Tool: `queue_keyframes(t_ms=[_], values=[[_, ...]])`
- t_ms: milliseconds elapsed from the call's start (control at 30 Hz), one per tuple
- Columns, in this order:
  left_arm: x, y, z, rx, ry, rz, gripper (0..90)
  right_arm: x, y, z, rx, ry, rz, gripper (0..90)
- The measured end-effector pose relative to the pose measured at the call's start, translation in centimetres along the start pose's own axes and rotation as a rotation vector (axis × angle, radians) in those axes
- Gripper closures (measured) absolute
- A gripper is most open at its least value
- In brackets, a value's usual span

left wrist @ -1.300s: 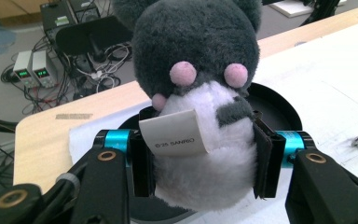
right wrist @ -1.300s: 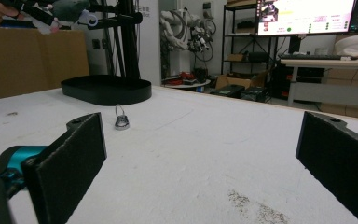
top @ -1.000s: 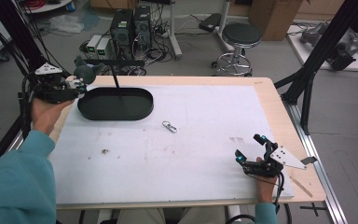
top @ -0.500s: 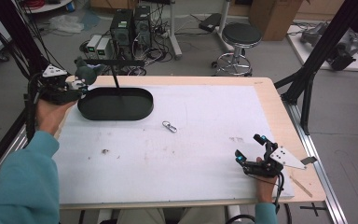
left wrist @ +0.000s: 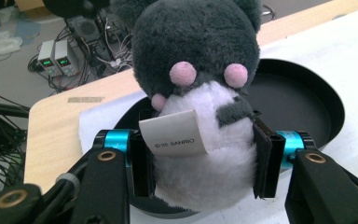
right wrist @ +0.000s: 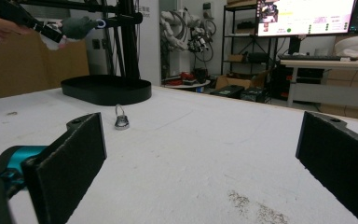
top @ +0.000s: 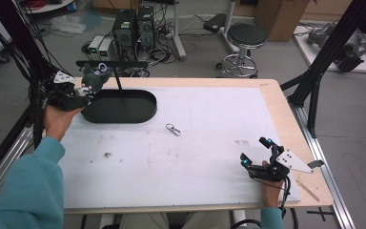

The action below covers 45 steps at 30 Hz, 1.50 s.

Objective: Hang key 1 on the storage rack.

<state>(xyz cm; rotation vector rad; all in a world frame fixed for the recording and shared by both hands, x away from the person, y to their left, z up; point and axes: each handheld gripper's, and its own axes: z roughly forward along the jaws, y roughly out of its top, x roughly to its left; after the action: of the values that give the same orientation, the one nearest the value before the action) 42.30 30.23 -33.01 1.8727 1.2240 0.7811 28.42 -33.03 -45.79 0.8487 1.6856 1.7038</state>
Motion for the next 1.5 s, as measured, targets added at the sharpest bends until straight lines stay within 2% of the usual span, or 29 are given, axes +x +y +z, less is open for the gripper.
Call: queue_keyframes(t_ms=[267, 500, 667, 733, 967, 1100, 1200, 1233, 1267, 1300, 1333, 1367, 1400, 1467, 1500], values=[[-0.4, -0.2, 1.0, 0.028, -0.007, 0.003, 52.6, 0.0, 0.0, 0.0, 0.000, 0.000, 0.001, 0.8], [-0.7, -0.2, 1.8, 0.027, -0.010, -0.004, 52.6, 0.0, 0.0, 0.0, 0.002, 0.001, 0.002, 0.8], [-0.2, -0.4, 2.3, 0.043, -0.002, -0.014, 52.6, 0.0, 0.0, 0.0, 0.003, 0.001, 0.002, 0.8], [-0.1, -0.4, 2.7, 0.036, -0.005, -0.041, 52.6, 0.0, 0.0, 0.0, 0.003, 0.002, 0.005, 0.8], [0.1, -0.7, 3.4, 0.051, 0.014, -0.032, 51.4, 0.0, 0.0, 0.0, 0.003, 0.002, 0.006, 0.8], [0.3, -0.8, 3.3, 0.040, 0.003, -0.039, 49.7, 0.0, 0.0, 0.0, 0.002, 0.002, 0.002, 0.8], [0.3, -0.8, 3.1, 0.021, -0.002, -0.031, 45.8, 0.0, 0.0, 0.0, 0.002, 0.001, 0.003, 0.8], [0.4, -0.7, 3.1, 0.006, -0.004, -0.027, 37.9, 0.0, 0.0, 0.0, 0.002, 0.001, 0.004, 0.8], [0.4, -0.7, 3.0, -0.004, -0.011, -0.022, 37.9, 0.0, 0.0, 0.0, 0.002, 0.001, 0.004, 0.8], [0.4, -0.7, 3.0, -0.032, -0.027, 0.001, 32.4, 0.0, 0.0, 0.0, 0.002, 0.001, 0.003, 0.8], [0.5, -0.7, 3.0, -0.051, -0.033, 0.015, 19.5, 0.0, 0.0, 0.0, 0.002, -0.001, 0.000, 0.8], [0.5, -0.8, 3.0, -0.068, -0.054, 0.020, 19.5, 0.0, 0.0, 0.0, 0.002, -0.001, 0.000, 0.8], [0.6, -0.8, 3.0, -0.078, -0.080, 0.019, 13.2, 0.0, 0.0, 0.0, 0.002, 0.001, 0.002, 0.8], [0.7, -1.0, 2.9, -0.114, -0.101, 0.012, 4.7, 0.0, 0.0, 0.0, 0.006, -0.001, 0.009, 0.8], [0.7, -1.1, 2.7, -0.136, -0.112, 0.014, 4.5, 0.0, 0.0, 0.0, 0.002, 0.002, 0.005, 0.8]])
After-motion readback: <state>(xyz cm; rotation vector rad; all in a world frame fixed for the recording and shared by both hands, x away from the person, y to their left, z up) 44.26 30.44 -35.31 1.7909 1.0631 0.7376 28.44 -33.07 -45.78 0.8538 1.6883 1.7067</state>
